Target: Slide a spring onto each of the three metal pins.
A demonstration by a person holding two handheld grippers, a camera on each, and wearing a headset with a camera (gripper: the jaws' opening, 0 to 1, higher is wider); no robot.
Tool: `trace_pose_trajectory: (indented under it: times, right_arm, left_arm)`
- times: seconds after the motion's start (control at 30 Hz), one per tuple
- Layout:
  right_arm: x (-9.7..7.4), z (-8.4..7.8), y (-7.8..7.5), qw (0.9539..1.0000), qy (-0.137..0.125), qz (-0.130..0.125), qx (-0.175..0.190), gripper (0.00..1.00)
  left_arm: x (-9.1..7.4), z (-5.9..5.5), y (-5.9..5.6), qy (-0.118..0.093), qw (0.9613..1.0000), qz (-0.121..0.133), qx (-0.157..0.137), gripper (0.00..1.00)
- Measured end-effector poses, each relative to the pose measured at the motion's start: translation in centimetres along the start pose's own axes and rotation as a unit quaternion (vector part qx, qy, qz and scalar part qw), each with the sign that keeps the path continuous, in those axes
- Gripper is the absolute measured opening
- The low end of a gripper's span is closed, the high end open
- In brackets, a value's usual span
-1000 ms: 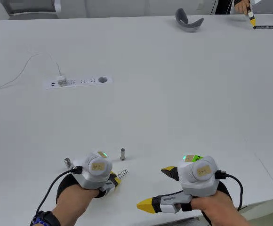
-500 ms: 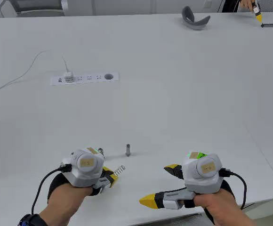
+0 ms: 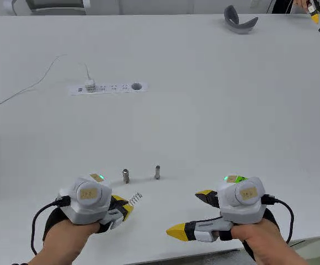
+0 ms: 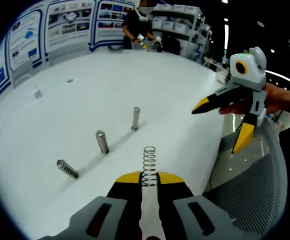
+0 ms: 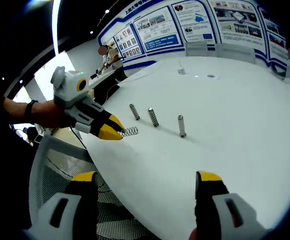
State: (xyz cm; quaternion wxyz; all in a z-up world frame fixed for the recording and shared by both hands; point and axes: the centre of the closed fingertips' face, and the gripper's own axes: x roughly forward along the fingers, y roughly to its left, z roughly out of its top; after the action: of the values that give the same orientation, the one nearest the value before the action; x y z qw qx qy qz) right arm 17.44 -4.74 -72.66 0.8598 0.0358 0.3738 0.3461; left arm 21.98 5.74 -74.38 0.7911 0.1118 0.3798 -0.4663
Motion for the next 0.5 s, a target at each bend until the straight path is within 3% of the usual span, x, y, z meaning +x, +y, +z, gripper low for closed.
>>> trace_pose_trajectory:
  times: [0.3, 0.5]
  right_arm:
    - [0.4, 1.6, 0.5, 0.9997, -0.016, 0.016, 0.005, 0.79]
    - [0.5, 2.7, 1.0, 0.9989, -0.032, 0.029, 0.019, 0.75]
  left_arm:
    - [-1.9, 0.4, 0.3, -0.013, 0.9998, 0.010, -0.008, 0.11]
    - [-3.0, 1.0, 0.1, -0.021, 0.9997, 0.010, 0.002, 0.11]
